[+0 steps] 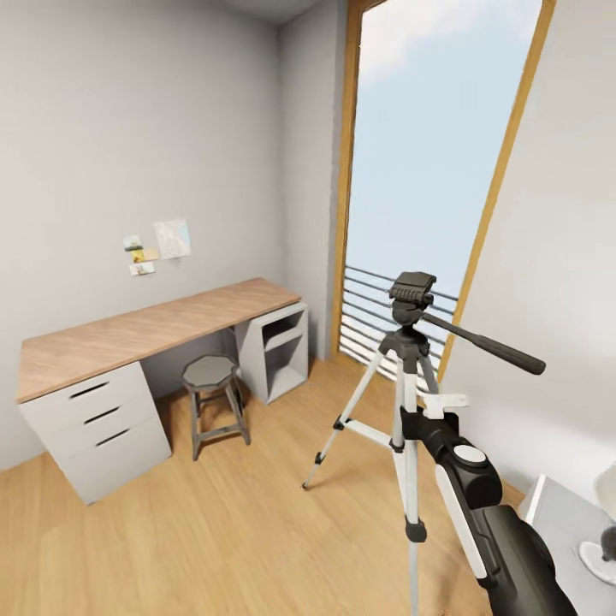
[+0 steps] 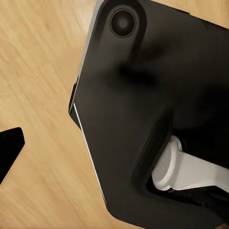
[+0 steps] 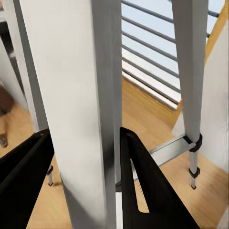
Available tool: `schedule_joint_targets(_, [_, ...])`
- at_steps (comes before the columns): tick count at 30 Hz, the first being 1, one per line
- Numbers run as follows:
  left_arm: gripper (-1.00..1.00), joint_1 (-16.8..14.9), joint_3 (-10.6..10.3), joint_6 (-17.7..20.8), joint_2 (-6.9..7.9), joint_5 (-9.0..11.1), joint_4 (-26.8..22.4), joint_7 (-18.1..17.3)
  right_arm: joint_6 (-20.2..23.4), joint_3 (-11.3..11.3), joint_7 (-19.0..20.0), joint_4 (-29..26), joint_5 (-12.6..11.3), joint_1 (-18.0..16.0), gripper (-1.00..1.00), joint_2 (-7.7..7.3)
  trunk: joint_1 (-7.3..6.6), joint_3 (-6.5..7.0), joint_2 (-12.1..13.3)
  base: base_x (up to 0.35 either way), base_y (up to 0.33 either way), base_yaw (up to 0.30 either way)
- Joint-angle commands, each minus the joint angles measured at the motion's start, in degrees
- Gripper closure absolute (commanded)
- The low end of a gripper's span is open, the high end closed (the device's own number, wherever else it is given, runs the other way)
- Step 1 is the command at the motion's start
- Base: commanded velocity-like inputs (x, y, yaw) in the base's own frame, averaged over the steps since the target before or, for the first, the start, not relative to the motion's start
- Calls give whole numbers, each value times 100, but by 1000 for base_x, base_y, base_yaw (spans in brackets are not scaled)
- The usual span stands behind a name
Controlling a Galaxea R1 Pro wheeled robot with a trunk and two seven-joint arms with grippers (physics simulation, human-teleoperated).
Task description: Attach the digital camera to the camera tripod in the bedroom.
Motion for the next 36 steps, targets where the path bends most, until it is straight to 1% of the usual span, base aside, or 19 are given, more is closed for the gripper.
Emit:
schedule_joint_targets(1, [-100,1,7,-11,-1,23,-6,-2,32,17,-41,-6,9,-9,100,-5,3,-12,-13,0,0,-271])
schedule_joint_targets(4, [-100,1,7,-9,-1,23,-6,-2,36,17,-39,-6,7,-8,100,-5,3,-12,-13,0,0,-222])
schedule_joint_targets(9, [-100,1,7,-13,-1,23,-6,-2,40,17,-39,-6,10,-7,100,-5,3,-12,-13,0,0,-92])
schedule_joint_targets(29, [-100,1,7,-14,-1,24,-6,-2,33,43,28,2,-82,-3,100,19,3,-12,-13,0,0,-7])
schedule_joint_targets(31, [-100,1,7,-14,-1,25,-6,-2,33,43,47,2,-104,-3,100,20,3,-12,-13,0,0,0])
schedule_joint_targets(36, [-100,1,7,-17,-1,22,-6,-2,33,43,75,2,-254,-4,100,16,3,-12,-13,0,0,0])
